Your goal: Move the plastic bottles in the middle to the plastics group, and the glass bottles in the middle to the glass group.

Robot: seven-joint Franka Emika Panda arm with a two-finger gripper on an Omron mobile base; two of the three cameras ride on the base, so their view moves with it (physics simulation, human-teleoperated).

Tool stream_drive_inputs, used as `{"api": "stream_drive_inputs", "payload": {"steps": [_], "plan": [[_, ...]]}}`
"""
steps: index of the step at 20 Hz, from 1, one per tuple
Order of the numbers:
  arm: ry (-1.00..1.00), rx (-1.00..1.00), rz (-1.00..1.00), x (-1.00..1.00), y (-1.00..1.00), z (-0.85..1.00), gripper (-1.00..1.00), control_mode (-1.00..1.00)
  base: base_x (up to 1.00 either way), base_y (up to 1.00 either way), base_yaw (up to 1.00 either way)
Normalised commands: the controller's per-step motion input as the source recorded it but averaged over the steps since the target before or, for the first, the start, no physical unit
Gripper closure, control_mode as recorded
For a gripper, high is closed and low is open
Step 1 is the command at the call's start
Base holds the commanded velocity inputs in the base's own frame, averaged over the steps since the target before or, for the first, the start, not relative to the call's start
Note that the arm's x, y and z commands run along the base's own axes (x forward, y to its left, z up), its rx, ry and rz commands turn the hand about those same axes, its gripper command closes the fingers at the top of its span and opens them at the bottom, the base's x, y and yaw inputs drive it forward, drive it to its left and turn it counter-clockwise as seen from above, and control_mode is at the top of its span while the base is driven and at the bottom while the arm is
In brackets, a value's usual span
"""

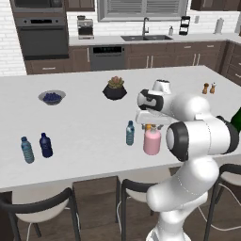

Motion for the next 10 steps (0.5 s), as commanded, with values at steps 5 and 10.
{"api": "stream_drive_inputs", "payload": {"steps": [5,10], "plan": [[0.0,0.0,-0.05,0.0,0.0,-0.18,-1.0,-1.0,0.0,0.0,0.0],[0.0,0.0,-0.13,-0.24,0.0,-0.03,-1.0,-1.0,0.0,0.0,0.0]]}}
